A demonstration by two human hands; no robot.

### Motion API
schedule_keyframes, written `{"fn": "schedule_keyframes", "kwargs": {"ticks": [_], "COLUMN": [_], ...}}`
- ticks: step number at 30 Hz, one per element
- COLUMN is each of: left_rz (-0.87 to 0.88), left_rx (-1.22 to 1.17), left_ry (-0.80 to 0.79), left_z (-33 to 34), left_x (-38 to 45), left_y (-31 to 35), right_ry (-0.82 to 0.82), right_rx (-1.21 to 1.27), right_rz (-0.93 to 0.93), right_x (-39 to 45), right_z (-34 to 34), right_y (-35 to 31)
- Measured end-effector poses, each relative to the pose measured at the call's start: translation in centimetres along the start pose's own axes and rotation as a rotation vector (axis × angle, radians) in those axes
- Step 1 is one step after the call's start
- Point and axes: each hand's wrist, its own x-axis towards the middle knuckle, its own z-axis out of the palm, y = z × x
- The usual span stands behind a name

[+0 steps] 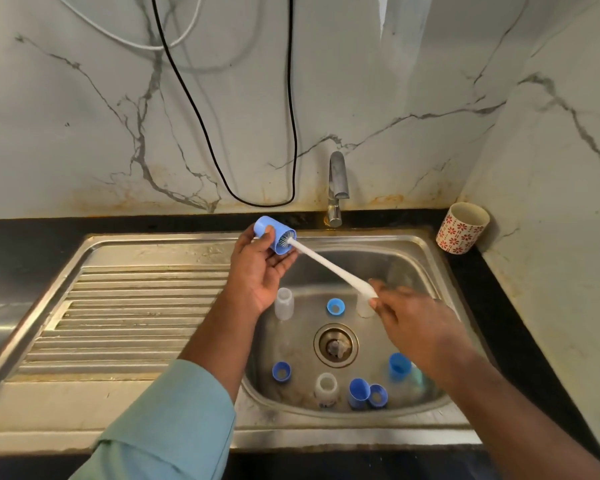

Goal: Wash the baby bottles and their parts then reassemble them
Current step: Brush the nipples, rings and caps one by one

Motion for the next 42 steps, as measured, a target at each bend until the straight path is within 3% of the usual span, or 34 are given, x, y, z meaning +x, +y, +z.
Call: {"fn": "schedule_keyframes", "kwargs": {"ticks": [4,6,10,14,16,18,21,25,27,33,35,37,38,40,42], "left_rz": [-0.002,-0.007,-0.077,-0.042,0.017,0.021,-0.071,0.001,0.010,-0.221,-0.209,-0.169,-0.159,-0.134,-0.113], "left_rx": [-0.064,-0.066,0.060,0.239,0.305,0.279,0.059,0.245,0.227,0.235,0.292,0.286,0.257,0.132,-0.025], "left_ry": [-0.202,-0.291,-0.246,0.013,0.037,-0.013,-0.185,-0.026,0.004,-0.022,0.040,0.087,0.082,0.027,-0.047], "left_z": [-0.2,-0.1,0.0,1.5,2.2,2.5,1.6,0.8,0.7,3.3,4.4,5.0,5.1,5.1,5.1], "left_x": [0.0,0.1,0.6,0.4,0.7,0.7,0.6,0.8,0.8,-0.3,-0.3,0.0,0.2,0.4,0.2], "left_y": [0.8,1.6,3.3,4.4,4.4,4.5,4.6,4.4,4.7,5.5,5.2,4.9,4.8,4.7,4.4], "right_ry": [-0.184,-0.207,-0.092,0.046,0.059,0.064,0.113,0.135,0.119,0.053,0.026,0.018,0.009,-0.142,-0.430], "right_rx": [0.866,0.980,0.829,0.299,0.153,0.171,0.347,0.328,0.279,0.030,0.052,0.194,0.383,0.952,1.538], "right_rz": [0.170,0.206,0.175,0.019,-0.047,-0.074,-0.059,-0.050,-0.052,-0.045,-0.057,-0.069,-0.057,0.098,0.227], "right_x": [-0.8,-0.9,-0.6,-0.7,-0.8,-0.8,-1.1,-1.5,-1.8,-2.1,-2.3,-2.3,-2.3,-2.5,-2.9], "right_z": [-0.4,-0.8,-0.6,-0.4,-0.3,-0.1,0.3,0.7,0.5,0.0,0.5,0.7,0.7,0.5,-0.1], "right_y": [-1.4,-1.7,-1.7,-1.7,-1.7,-1.6,-1.0,-0.6,-0.7,-2.3,-2.7,-2.5,-2.3,-1.4,-1.1]}}
